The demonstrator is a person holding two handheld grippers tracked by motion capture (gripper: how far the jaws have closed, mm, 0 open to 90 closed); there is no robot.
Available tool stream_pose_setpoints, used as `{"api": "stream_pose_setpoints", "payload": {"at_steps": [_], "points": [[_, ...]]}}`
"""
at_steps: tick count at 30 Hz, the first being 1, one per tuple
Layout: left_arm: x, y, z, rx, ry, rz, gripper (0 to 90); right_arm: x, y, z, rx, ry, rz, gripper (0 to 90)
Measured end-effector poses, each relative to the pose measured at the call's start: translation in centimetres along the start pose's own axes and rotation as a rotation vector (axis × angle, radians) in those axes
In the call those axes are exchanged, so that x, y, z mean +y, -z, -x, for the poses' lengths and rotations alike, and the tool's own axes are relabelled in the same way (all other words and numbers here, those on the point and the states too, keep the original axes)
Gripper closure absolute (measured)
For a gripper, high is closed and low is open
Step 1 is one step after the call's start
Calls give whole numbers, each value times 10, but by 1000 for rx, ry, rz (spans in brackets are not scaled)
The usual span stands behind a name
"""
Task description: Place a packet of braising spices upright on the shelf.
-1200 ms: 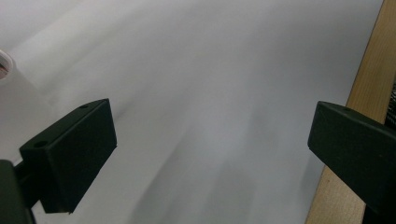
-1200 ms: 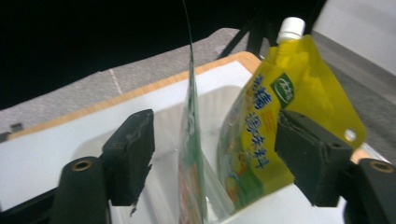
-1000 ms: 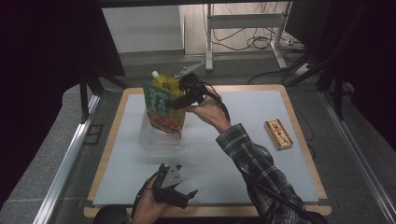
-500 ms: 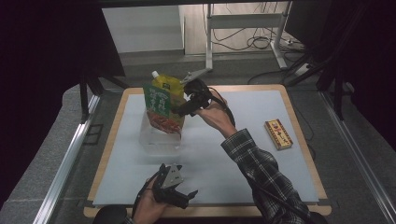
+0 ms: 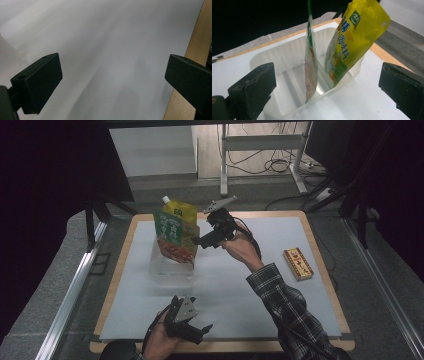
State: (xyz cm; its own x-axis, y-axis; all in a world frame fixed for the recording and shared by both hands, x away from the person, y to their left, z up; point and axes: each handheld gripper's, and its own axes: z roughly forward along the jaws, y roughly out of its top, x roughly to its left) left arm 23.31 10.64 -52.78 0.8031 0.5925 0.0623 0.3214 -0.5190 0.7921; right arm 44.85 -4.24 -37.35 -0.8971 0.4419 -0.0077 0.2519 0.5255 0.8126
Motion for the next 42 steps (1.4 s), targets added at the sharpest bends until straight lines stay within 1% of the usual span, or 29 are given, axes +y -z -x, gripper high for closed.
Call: {"api": "stream_pose_setpoints", "payload": {"at_steps": [2, 7, 10, 15, 18, 20, 21, 23, 26, 28, 30, 33, 35, 39, 42], "points": [[0, 0, 0, 1, 0, 1, 9, -3, 3, 1, 9, -1, 7, 12], [0, 0, 0, 3, 2, 6, 8, -9, 9, 3, 2, -21, 20, 13], [0, 1, 0, 2, 4, 8, 8, -12, 13, 3, -4, -19, 22, 14], [0, 1, 0, 8, 6, 7, 8, -21, 19, 5, 7, -43, 4, 25], [0, 0, 0, 10, 4, 7, 8, -27, 23, 6, 2, -42, -4, 36], [0, 0, 0, 10, 3, 7, 8, -30, 26, 7, 10, -43, -19, 46], [0, 0, 0, 9, 3, 6, 8, -32, 27, 8, 12, -36, -28, 48], [0, 0, 0, 9, 3, 6, 8, -37, 30, 10, 9, -33, -38, 51], [0, 0, 0, 9, 3, 5, 8, -44, 35, 15, 21, -56, -42, 58], [0, 0, 0, 10, 3, 5, 8, -49, 38, 18, 18, -67, -45, 60], [0, -1, 0, 9, 4, 5, 8, -55, 42, 22, 15, -84, -38, 60], [0, -1, 1, 9, 4, 5, 8, -62, 46, 25, 6, -90, -18, 60], [0, -1, 1, 9, 4, 4, 8, -66, 50, 27, -8, -93, -23, 60], [0, -1, 1, 11, 3, 4, 8, -76, 57, 31, -9, -130, -9, 58], [0, -1, 1, 12, 2, 6, 8, -82, 60, 32, -21, -141, -7, 55]]}}
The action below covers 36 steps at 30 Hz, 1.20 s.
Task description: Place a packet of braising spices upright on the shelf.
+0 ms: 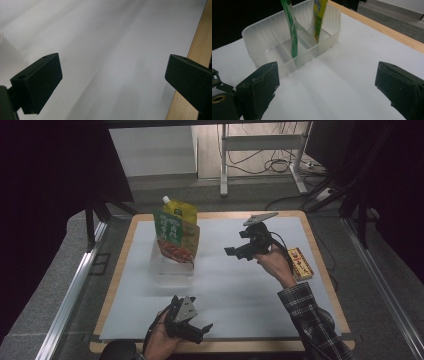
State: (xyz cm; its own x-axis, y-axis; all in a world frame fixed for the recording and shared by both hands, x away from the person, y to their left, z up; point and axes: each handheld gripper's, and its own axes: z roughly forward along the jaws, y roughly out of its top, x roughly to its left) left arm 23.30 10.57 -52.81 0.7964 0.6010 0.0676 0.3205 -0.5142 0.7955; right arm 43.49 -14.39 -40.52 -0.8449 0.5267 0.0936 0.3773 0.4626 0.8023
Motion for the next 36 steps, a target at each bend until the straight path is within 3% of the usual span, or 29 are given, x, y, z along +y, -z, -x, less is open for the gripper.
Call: {"api": "stream_pose_setpoints", "payload": {"at_steps": [10, 19, 30, 36], "points": [[0, -1, 0, 2, -1, 2, 7, -23, 15, 7, -53, -27, -30, 54], [0, -1, 0, 5, 0, -3, 7, -43, 29, 17, -78, -49, -11, 29], [0, 0, -1, 6, -1, -3, 8, -63, 39, 38, -163, -89, -87, 21], [0, 0, 0, 5, 5, 3, 8, -76, 46, 52, -236, -101, -131, 32]]}}
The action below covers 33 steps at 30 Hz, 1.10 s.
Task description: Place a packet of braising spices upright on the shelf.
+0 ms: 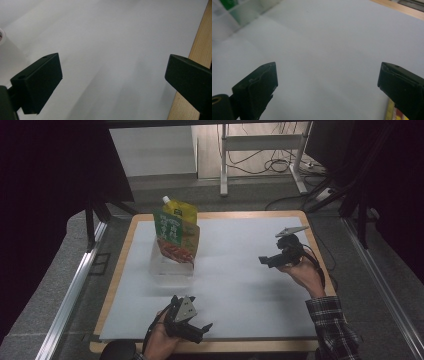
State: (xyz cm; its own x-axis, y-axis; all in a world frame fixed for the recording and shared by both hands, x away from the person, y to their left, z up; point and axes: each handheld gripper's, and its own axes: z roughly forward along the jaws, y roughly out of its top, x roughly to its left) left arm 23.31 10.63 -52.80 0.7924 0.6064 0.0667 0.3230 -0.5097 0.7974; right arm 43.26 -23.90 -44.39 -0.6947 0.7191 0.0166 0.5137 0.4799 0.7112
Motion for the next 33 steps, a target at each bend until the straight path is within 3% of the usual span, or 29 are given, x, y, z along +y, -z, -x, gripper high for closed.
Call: {"api": "stream_pose_setpoints", "payload": {"at_steps": [9, 14, 23, 27, 33], "points": [[0, 0, 0, -2, -4, -2, 8, -19, 2, 31, -147, -48, -66, 104], [0, 0, 0, -2, -6, -3, 9, -29, 2, 47, -179, -105, -74, 111], [0, -1, 1, -3, -10, -9, 9, -46, -7, 66, -325, -117, -150, 112], [0, -1, 1, -3, -11, -10, 9, -52, -11, 71, -347, -124, -176, 123], [0, -1, 2, -4, -12, -10, 9, -57, -16, 72, -345, -134, -219, 183]]}}
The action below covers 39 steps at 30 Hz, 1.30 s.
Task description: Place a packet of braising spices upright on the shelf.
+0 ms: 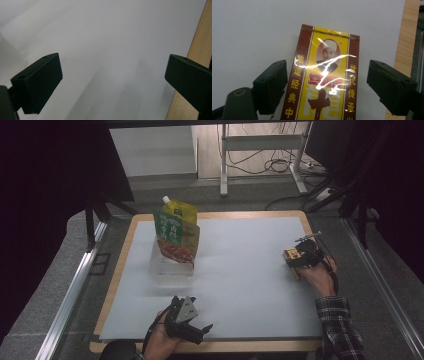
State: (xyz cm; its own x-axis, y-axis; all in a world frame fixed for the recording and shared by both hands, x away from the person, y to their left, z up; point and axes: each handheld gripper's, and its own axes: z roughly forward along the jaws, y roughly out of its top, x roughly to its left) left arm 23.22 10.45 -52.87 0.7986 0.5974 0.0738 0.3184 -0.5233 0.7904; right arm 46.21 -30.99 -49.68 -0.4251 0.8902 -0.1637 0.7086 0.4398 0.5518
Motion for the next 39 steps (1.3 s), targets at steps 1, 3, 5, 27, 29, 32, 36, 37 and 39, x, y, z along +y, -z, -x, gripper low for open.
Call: {"api": "stream_pose_setpoints", "payload": {"at_steps": [1, 3, 5, 27, 29, 32, 36, 37, 39], "points": [[0, 0, 0, 0, 0, 0, 9, 0, -1, 0, 0, 1, -2, 202], [0, 0, 0, 0, -1, -1, 9, -2, -2, 0, 6, -1, -10, 237], [0, 0, 0, -1, -2, -1, 10, -2, -2, 1, 31, -13, -9, 272], [1, 1, 0, 2, -2, 5, 10, 3, 36, -33, 136, 75, 25, 322], [1, 2, 0, 2, -1, 7, 10, 4, 39, -39, 148, 93, 32, 323], [1, 2, -1, 3, 1, 9, 10, 5, 44, -50, 164, 123, 39, 322], [1, 2, -1, -5, 11, 15, 9, 4, 52, -67, 194, 174, 52, 322], [1, 3, -1, -7, 13, 18, 9, 3, 54, -72, 202, 185, 51, 322], [1, 3, -1, -9, 15, 20, 9, 2, 56, -80, 219, 201, 50, 322]]}}
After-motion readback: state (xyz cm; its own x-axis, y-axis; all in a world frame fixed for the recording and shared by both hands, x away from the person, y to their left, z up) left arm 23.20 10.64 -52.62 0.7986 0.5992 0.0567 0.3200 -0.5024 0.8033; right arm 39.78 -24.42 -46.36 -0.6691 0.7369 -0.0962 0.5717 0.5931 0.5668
